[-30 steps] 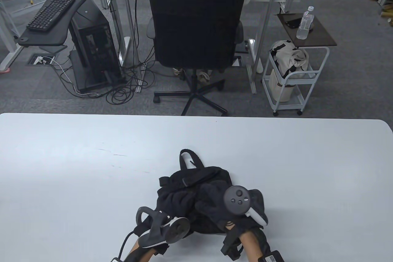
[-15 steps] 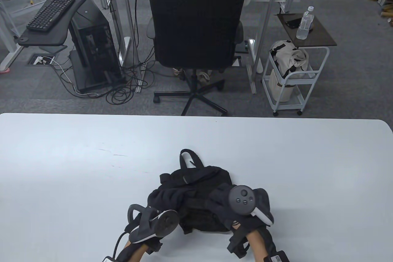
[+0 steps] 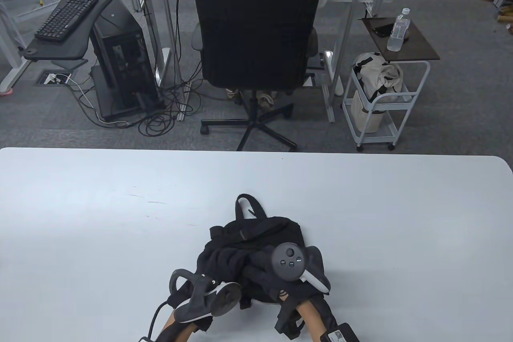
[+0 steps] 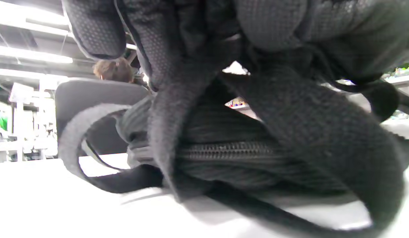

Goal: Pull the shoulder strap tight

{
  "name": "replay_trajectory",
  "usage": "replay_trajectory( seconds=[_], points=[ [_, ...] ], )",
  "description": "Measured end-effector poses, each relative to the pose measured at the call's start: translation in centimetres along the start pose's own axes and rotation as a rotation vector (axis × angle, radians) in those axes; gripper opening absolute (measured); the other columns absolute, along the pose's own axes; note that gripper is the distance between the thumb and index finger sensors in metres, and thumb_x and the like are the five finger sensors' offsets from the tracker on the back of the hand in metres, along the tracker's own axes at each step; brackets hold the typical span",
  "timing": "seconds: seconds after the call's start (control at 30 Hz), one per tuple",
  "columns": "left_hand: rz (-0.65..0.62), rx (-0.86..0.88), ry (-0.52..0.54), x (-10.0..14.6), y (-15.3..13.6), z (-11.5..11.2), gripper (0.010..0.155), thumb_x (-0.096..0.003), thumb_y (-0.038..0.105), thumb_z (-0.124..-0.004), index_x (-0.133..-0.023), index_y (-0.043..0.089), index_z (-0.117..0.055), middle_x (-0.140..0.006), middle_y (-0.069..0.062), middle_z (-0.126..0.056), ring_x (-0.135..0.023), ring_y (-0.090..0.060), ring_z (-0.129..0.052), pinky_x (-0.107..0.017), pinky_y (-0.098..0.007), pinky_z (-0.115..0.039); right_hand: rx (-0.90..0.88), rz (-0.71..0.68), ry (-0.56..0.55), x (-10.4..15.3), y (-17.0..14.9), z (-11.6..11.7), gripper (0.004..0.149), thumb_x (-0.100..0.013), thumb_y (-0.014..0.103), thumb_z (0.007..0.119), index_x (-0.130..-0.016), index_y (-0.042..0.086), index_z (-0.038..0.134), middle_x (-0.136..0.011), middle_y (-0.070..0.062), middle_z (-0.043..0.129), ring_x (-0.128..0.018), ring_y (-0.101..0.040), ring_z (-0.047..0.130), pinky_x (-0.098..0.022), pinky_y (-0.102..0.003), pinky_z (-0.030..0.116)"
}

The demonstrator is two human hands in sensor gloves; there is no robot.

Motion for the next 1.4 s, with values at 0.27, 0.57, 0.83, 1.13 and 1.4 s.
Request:
replay_trajectory(
  seconds=[0.27, 0.57, 0.83, 1.13, 1.4],
  points=[
    [0.071, 0.037, -0.018, 0.0, -2.2, -0.3, 0.066, -0.0492, 0.052, -0.063, -0.108, 0.023, -0.059, -0.105, 0.0, -0.077, -0.1, -0.025, -0.085, -0.076, -0.063, -0.065, 0.05, 0.071, -0.037, 2.5, -4.5, -4.3, 0.034, -0.05, 0.045, 0.071, -0.068, 0.022, 0.088, -0.072, -0.004, 0.082, -0.066, -0.034, 0.074, -0.064, -0.06, 0.058],
    [0.023, 0.065, 0.029, 0.0, -0.2, 0.8, 0.065, -0.0495, 0.05, -0.064, -0.108, 0.024, -0.057, -0.107, -0.001, -0.073, -0.102, -0.027, -0.081, -0.078, -0.062, -0.06, 0.111, 0.03, -0.057, 2.3, -1.3, -3.4, 0.075, -0.045, 0.06, 0.062, -0.111, 0.025, 0.057, -0.112, -0.011, 0.057, -0.094, -0.046, 0.058, -0.069, -0.072, 0.043],
    [0.004, 0.085, 0.001, 0.0, 0.1, 0.6, 0.065, -0.0501, 0.049, -0.064, -0.108, 0.022, -0.056, -0.107, -0.003, -0.073, -0.102, -0.029, -0.081, -0.077, -0.063, -0.061, 0.073, -0.027, -0.025, 0.7, 0.8, -1.2, 0.035, -0.051, 0.045, 0.069, -0.069, 0.019, 0.084, -0.076, -0.009, 0.081, -0.07, -0.038, 0.074, -0.067, -0.065, 0.052],
    [0.098, 0.127, 0.02, 0.6, -3.7, 0.6, 0.064, -0.0496, 0.051, -0.066, -0.108, 0.024, -0.061, -0.108, -0.001, -0.076, -0.103, -0.028, -0.082, -0.076, -0.064, -0.062, 0.115, 0.136, -0.029, 4.2, -6.3, -5.9, 0.034, -0.051, 0.044, 0.072, -0.069, 0.019, 0.087, -0.077, -0.008, 0.082, -0.071, -0.038, 0.074, -0.067, -0.066, 0.052],
    [0.023, 0.09, 0.059, 0.5, -1.0, 1.6, 0.064, -0.0494, 0.051, -0.066, -0.108, 0.025, -0.059, -0.108, 0.0, -0.073, -0.103, -0.028, -0.081, -0.078, -0.061, -0.061, 0.03, -0.025, -0.065, 2.5, -0.8, -2.9, 0.077, -0.047, 0.058, 0.06, -0.114, 0.02, 0.048, -0.117, -0.014, 0.043, -0.099, -0.048, 0.05, -0.069, -0.075, 0.036]
  ],
)
Point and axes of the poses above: the tracker on the back of each hand, its own y axis roughly to the thumb side, its own x axis roughly from the fingertips to the wrist, z = x × y, the point moved 2 cm from there along -x, roughly from the wrist to the fingertips
